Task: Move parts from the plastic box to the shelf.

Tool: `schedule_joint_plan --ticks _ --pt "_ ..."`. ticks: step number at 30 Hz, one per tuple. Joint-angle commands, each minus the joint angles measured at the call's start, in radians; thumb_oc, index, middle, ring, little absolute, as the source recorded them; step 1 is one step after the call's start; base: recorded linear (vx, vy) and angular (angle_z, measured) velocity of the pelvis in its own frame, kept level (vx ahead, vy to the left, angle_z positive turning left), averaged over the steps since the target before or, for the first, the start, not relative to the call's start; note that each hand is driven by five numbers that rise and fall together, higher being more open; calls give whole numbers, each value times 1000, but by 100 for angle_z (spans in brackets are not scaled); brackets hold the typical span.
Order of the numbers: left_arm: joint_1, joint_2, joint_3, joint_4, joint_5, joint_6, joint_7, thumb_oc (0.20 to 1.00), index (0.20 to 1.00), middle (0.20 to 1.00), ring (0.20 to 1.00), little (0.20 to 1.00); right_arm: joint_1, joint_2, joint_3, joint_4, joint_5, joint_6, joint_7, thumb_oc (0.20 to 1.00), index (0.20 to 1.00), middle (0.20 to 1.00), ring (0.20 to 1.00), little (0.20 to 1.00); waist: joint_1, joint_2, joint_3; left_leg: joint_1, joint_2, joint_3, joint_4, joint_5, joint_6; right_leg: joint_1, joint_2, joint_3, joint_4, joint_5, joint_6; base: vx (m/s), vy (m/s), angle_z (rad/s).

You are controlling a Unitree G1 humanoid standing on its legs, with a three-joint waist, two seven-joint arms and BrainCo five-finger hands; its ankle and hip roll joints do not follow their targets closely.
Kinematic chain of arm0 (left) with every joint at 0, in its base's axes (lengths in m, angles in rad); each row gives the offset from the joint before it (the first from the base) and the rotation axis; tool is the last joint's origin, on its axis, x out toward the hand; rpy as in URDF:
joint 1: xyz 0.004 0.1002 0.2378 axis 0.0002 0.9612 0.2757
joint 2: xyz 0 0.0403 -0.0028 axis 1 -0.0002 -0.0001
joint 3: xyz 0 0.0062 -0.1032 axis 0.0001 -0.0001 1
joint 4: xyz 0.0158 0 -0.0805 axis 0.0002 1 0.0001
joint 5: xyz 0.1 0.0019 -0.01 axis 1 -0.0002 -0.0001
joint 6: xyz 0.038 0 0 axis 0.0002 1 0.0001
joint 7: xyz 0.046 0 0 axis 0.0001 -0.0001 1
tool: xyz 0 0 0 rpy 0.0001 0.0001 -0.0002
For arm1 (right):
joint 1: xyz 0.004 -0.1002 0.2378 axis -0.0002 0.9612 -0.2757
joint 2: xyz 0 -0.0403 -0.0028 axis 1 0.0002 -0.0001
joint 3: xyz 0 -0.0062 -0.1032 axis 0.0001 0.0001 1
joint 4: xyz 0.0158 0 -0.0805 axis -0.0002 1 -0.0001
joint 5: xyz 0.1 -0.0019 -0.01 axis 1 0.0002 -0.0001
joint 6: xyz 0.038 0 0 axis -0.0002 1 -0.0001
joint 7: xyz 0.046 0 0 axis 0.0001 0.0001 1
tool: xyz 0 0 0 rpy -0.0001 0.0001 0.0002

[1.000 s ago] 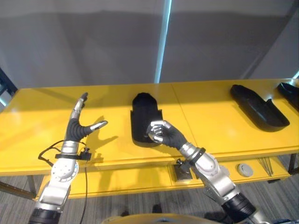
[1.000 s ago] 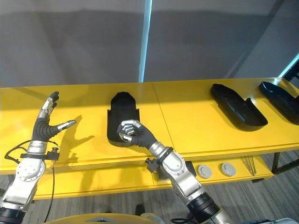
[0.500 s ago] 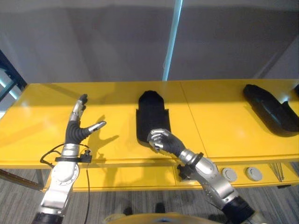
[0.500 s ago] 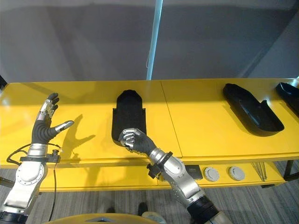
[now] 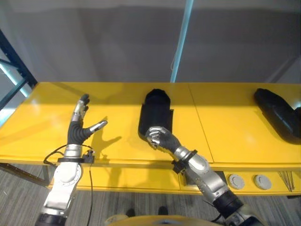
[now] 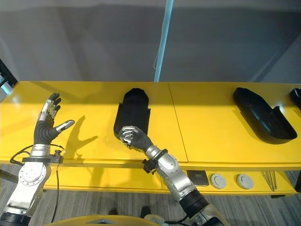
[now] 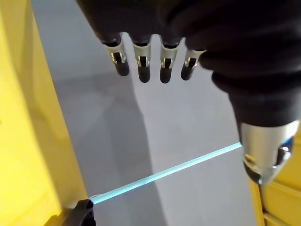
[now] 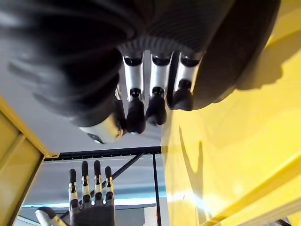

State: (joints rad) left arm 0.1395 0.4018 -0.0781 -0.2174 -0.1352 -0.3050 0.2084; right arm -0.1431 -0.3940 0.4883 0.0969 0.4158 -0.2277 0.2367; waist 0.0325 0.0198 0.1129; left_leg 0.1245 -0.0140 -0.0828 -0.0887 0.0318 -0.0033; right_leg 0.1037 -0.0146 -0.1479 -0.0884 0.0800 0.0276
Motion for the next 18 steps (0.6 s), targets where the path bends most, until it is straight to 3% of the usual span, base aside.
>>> schedule_joint_plan --ticks 1,12,18 --pt "-56 39 12 -9 -28 -51 -6 1000 1000 1000 1000 1000 -51 29 36 29 -43 -32 -40 200 200 200 200 200 9 -40 -16 9 45 6 5 -86 -32 75 -80 -1 37 -158 58 7 -3 12" --pt "-44 37 26 3 -39 -41 -11 1000 1000 1000 1000 1000 -39 3 -52 -15 -68 -46 -81 200 200 200 200 200 16 -42 -22 3 41 -5 3 -83 -30 78 -80 -14 33 -157 58 1 1 2" --pt "-9 25 64 -2 -11 -37 -4 1000 1000 1000 1000 1000 94 -32 -237 -311 9 -94 -71 200 200 200 200 200 -19 -41 -22 8 45 19 1 -90 -28 71 -80 7 30 -155 61 4 5 4"
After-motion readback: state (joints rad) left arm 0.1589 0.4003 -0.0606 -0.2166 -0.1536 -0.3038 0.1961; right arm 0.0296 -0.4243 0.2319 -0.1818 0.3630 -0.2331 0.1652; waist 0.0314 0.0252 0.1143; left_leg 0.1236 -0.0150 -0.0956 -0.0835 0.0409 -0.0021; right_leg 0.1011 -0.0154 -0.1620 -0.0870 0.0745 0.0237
